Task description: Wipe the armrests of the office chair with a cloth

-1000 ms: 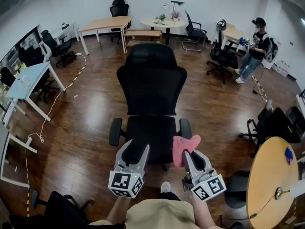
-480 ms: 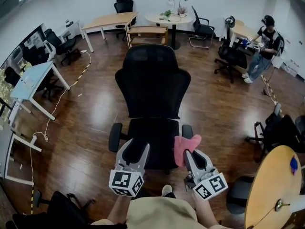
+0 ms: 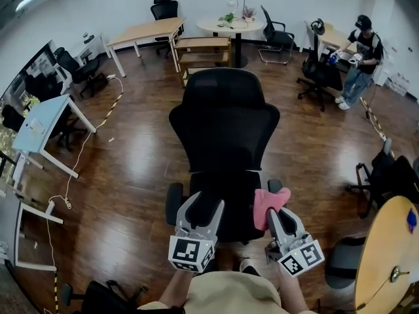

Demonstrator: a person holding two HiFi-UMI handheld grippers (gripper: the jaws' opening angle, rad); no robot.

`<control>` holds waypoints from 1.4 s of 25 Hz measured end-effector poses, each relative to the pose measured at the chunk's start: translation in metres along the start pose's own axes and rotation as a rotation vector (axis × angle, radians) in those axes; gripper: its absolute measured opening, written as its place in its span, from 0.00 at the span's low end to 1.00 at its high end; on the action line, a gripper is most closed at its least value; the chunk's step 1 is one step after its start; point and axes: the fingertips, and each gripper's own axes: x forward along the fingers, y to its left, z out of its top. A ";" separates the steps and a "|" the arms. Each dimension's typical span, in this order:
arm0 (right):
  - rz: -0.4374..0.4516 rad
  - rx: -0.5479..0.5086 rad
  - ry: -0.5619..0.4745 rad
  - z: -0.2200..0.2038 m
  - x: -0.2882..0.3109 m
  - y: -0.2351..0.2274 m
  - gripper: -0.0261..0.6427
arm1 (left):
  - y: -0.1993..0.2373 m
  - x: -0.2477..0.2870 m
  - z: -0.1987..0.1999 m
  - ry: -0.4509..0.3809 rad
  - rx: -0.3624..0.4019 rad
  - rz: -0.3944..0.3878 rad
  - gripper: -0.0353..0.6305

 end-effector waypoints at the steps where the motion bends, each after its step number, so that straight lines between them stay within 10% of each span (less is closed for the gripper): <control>1: -0.009 0.002 -0.005 -0.002 0.007 0.002 0.14 | 0.007 0.003 0.003 -0.012 0.010 -0.017 0.35; 9: -0.197 -0.001 0.002 -0.013 0.016 -0.022 0.14 | 0.024 0.035 -0.011 -0.005 0.020 -0.183 0.35; 16: -0.296 -0.004 0.136 -0.045 -0.025 -0.155 0.14 | -0.025 0.100 -0.060 0.077 0.005 -0.199 0.35; 35: 0.255 -0.278 0.911 -0.315 0.099 -0.344 0.14 | -0.034 0.193 -0.199 0.252 -0.063 -0.090 0.41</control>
